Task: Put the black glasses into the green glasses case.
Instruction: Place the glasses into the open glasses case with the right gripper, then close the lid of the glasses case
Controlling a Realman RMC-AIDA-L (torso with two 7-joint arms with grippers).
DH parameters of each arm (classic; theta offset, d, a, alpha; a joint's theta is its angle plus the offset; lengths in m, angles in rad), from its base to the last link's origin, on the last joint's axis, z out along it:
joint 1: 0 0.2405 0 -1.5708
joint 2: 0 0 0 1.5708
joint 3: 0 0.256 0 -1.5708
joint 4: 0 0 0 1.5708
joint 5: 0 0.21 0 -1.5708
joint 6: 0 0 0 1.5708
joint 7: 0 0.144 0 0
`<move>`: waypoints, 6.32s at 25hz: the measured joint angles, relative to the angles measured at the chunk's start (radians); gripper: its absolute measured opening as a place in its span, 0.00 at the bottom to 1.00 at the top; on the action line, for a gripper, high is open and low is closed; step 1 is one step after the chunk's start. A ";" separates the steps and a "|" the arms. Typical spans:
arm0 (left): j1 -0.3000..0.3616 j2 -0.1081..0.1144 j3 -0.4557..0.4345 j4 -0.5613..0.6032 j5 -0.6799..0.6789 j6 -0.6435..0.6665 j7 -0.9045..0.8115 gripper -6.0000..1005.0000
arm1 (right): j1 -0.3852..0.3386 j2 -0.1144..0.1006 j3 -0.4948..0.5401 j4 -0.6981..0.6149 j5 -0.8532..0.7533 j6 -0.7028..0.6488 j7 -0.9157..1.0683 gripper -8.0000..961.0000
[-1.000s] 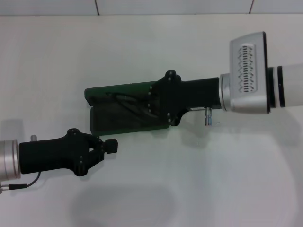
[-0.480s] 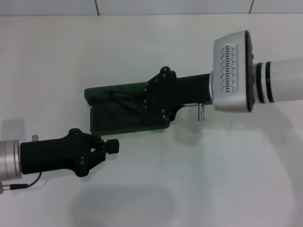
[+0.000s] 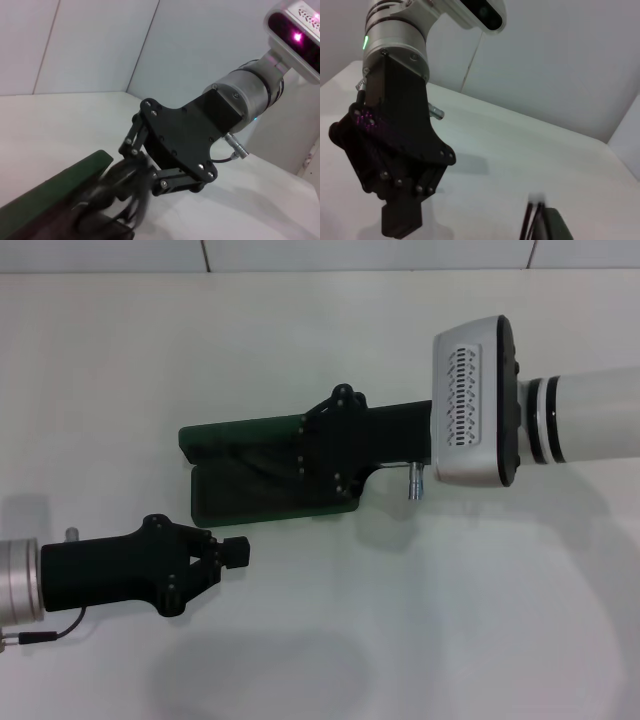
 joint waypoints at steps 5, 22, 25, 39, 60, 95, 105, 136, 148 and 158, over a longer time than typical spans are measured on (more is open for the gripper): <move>0.001 0.000 0.000 0.000 0.000 0.000 0.000 0.04 | -0.006 0.000 0.001 -0.002 0.000 0.001 -0.001 0.12; -0.040 -0.003 -0.009 -0.001 -0.012 -0.145 -0.026 0.04 | -0.319 -0.005 0.354 -0.043 0.036 -0.374 0.000 0.31; -0.052 -0.003 -0.010 -0.002 -0.012 -0.175 -0.037 0.04 | -0.367 -0.009 0.447 0.022 0.036 -0.490 -0.003 0.37; -0.112 -0.003 -0.026 0.022 0.015 -0.386 -0.075 0.04 | -0.421 -0.025 0.524 0.155 0.030 -0.621 -0.069 0.83; -0.124 0.012 -0.026 0.060 0.030 -0.343 -0.172 0.05 | -0.414 -0.022 0.527 0.159 0.034 -0.624 -0.071 0.91; -0.126 -0.077 0.381 0.447 0.142 -0.726 -0.952 0.05 | -0.402 -0.027 0.567 0.242 -0.128 -0.547 -0.042 0.91; -0.077 -0.076 0.597 0.432 0.031 -0.954 -0.959 0.05 | -0.400 -0.027 0.573 0.241 -0.129 -0.540 -0.044 0.91; 0.039 -0.073 0.675 0.423 -0.192 -0.973 -0.521 0.06 | -0.400 -0.025 0.573 0.232 -0.128 -0.547 -0.036 0.91; 0.055 -0.070 0.673 0.271 -0.539 -0.911 -0.104 0.06 | -0.399 -0.026 0.573 0.232 -0.127 -0.547 0.000 0.91; 0.062 -0.070 0.667 0.208 -0.650 -0.853 0.056 0.06 | -0.393 -0.028 0.573 0.229 -0.127 -0.548 0.016 0.91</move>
